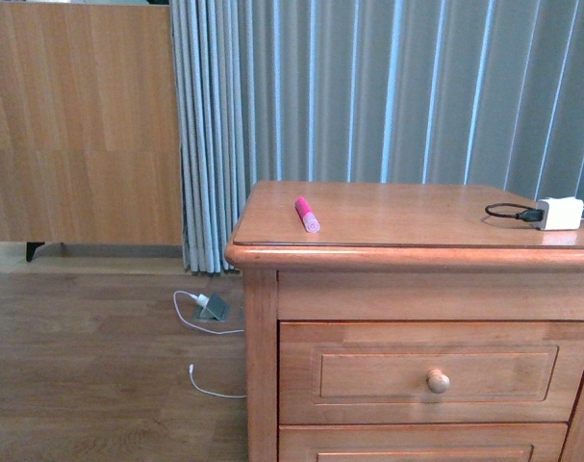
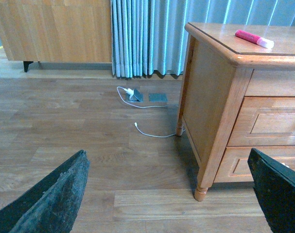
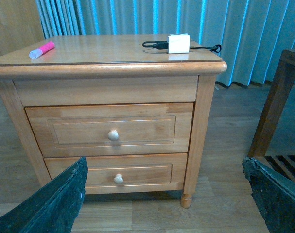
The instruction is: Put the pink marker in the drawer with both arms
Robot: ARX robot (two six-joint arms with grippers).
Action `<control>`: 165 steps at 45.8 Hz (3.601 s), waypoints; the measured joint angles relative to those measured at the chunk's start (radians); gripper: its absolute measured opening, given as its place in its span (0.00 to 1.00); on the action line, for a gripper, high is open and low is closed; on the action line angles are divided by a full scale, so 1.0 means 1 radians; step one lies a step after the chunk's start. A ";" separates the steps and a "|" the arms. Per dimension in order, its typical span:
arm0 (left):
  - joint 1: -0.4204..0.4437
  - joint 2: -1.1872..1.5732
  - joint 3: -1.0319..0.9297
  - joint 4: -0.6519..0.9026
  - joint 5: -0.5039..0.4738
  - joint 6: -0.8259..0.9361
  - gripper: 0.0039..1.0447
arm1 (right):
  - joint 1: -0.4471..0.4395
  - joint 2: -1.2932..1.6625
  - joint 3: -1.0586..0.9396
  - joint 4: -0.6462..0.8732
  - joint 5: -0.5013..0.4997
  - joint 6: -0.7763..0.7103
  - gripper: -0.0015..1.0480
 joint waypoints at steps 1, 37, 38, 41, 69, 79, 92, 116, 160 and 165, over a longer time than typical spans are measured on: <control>0.000 0.000 0.000 0.000 0.000 0.000 0.94 | 0.000 0.000 0.000 0.000 0.000 0.000 0.92; 0.000 0.000 0.000 0.000 0.000 0.000 0.94 | 0.000 0.000 0.000 0.000 0.000 0.000 0.92; 0.000 0.000 0.000 0.000 0.000 0.000 0.94 | 0.000 0.000 0.000 0.000 0.000 0.000 0.92; 0.000 0.000 0.000 0.000 0.000 0.000 0.94 | 0.000 0.000 0.000 0.000 0.000 0.000 0.92; 0.000 0.000 0.000 0.000 0.000 0.000 0.94 | 0.000 0.000 0.000 0.000 0.000 0.000 0.92; 0.000 0.000 0.000 0.000 0.000 0.000 0.94 | 0.009 0.097 0.061 -0.199 -0.065 0.126 0.92; 0.000 0.000 0.000 0.000 0.000 0.000 0.94 | 0.190 0.373 0.121 -0.018 0.010 0.162 0.92; 0.000 0.000 0.000 0.000 0.000 0.000 0.94 | 0.327 1.399 0.405 0.638 0.128 0.153 0.92; 0.000 0.000 0.000 0.000 0.000 0.000 0.94 | 0.276 2.209 1.010 0.815 0.206 0.127 0.92; 0.000 0.000 0.000 0.000 0.000 0.000 0.94 | 0.272 2.242 1.042 0.816 0.188 0.122 0.92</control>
